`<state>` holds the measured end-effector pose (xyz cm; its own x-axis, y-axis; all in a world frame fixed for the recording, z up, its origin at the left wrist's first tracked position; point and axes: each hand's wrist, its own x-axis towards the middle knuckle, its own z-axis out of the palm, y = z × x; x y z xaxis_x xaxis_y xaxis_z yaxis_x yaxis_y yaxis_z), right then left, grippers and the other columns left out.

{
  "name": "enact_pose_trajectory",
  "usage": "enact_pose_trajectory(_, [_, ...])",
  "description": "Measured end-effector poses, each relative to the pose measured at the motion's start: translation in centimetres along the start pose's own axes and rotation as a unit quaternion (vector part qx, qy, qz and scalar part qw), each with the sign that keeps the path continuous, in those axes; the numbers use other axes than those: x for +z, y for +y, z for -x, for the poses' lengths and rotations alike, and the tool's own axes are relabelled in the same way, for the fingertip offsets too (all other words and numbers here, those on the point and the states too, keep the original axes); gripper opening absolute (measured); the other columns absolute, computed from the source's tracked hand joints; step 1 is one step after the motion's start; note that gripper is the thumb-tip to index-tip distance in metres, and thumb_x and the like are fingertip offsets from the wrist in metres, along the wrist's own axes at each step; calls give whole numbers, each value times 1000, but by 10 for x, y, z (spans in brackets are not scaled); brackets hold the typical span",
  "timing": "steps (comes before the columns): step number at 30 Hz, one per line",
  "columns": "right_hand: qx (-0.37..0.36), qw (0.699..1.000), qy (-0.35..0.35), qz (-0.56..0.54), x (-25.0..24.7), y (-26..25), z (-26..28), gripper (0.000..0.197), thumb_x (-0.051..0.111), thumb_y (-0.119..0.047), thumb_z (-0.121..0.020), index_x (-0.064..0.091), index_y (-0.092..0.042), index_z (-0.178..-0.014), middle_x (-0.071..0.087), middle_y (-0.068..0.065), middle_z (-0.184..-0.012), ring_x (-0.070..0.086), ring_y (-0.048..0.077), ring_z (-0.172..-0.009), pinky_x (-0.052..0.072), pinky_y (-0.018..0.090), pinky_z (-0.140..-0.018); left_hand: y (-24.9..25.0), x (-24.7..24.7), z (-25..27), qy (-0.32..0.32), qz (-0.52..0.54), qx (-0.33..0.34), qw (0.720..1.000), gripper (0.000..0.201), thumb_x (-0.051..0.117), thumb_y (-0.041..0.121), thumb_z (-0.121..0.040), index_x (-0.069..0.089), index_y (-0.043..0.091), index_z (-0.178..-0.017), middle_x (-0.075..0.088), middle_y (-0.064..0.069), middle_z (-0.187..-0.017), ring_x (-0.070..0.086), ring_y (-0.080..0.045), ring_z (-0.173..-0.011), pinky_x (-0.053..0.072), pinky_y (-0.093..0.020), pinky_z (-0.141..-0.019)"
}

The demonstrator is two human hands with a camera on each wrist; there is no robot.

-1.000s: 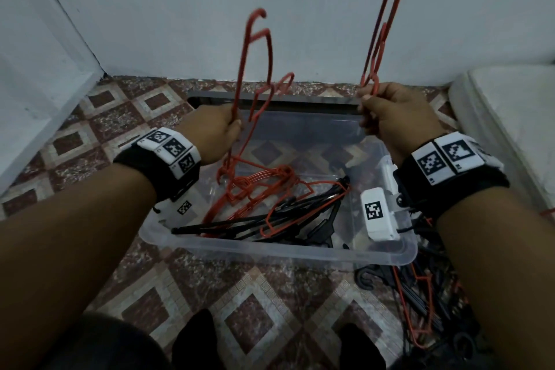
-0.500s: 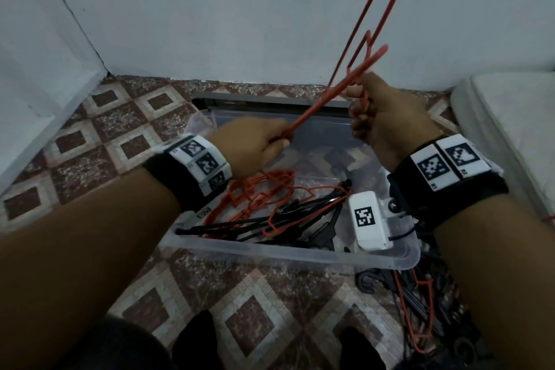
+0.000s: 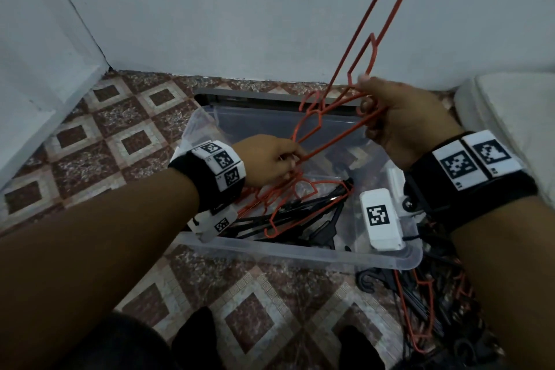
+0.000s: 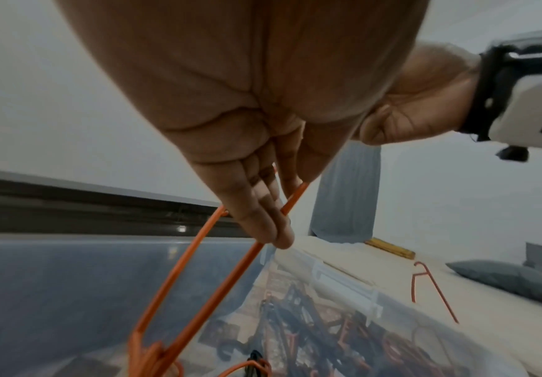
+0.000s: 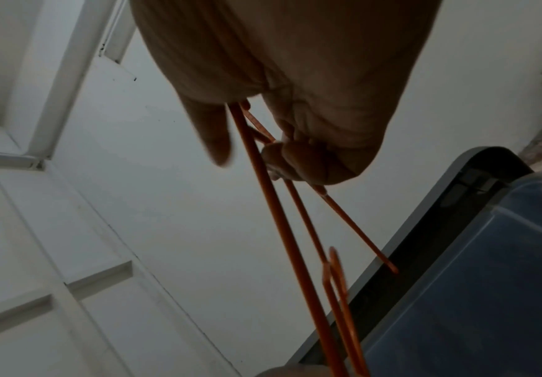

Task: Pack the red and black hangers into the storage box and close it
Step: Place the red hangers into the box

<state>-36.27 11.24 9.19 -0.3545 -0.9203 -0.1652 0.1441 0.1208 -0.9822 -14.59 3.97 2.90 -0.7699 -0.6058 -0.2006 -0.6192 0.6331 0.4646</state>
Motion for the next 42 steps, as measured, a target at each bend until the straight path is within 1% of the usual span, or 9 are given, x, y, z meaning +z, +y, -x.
enact_pose_trajectory(6, [-80,993,21,82,-10,2,-3,17,62,-24,-94,77,-18,-89,63,7,-76,56,26,-80,36,28,-56,-41,-14,-5,148,-48,-162,974,27,48,31,-96,64,12,-85,70,-8,-85,65,-24,-78,50,-30,-69])
enact_pose_trajectory(10, [-137,989,-23,46,-10,0,-2,18,59,-23,-96,75,-19,-91,63,1,-71,45,16,-59,31,28,-52,-59,5,1,-80,-140,-216,963,30,60,36,-89,69,9,-98,71,-12,-102,64,-25,-88,52,-30,-78])
enact_pose_trajectory(13, [-166,984,-36,45,-8,0,-3,17,60,-27,-94,76,-22,-92,62,-4,-70,45,16,-61,33,30,-56,-55,25,5,-195,-84,-214,953,37,68,37,-85,64,19,-117,71,5,-81,64,-1,-58,44,-11,-49])
enact_pose_trajectory(15, [-176,982,-36,48,-9,0,-3,17,60,-28,-94,76,-22,-92,61,-5,-69,46,16,-63,34,34,-60,-55,26,2,-165,-74,-203,962,30,66,35,-88,68,15,-109,67,9,-64,58,-1,-46,37,-9,-37])
enact_pose_trajectory(20, [-182,982,-45,15,-13,-2,-4,18,58,-24,-97,75,-21,-95,59,-4,-71,46,12,-60,38,25,-54,-64,24,-1,-37,-115,-171,978,22,58,28,-92,69,9,-96,61,1,-78,58,-20,-78,40,-23,-67])
enact_pose_trajectory(28, [-179,981,-68,40,-8,-1,0,18,57,-22,-97,75,-21,-93,55,-3,-68,40,13,-59,31,27,-55,-60,23,-10,88,-33,-159,983,10,60,26,-91,66,18,-88,64,2,-84,61,-23,-84,43,-27,-70])
enact_pose_trajectory(32, [-177,982,-68,25,-8,-4,1,18,57,-22,-98,75,-21,-93,56,-4,-69,41,13,-60,33,28,-56,-59,20,-9,37,23,-142,989,30,55,23,-95,68,28,-122,64,11,-105,60,-12,-99,39,-18,-84])
enact_pose_trajectory(38, [-169,982,-84,-27,-18,-12,3,17,56,-21,-99,72,-17,-98,55,-4,-70,46,8,-57,39,17,-50,-67,-4,3,83,43,-118,989,13,64,35,-91,73,27,-87,71,14,-73,66,1,-67,58,-30,-75])
enact_pose_trajectory(42, [-160,983,-55,-67,-25,-16,1,16,57,-22,-98,71,-16,-99,57,-5,-71,47,7,-57,37,19,-50,-72,-5,16,-3,25,-98,995,23,69,26,-85,70,31,-107,69,16,-78,65,-3,-71,55,-31,-77])
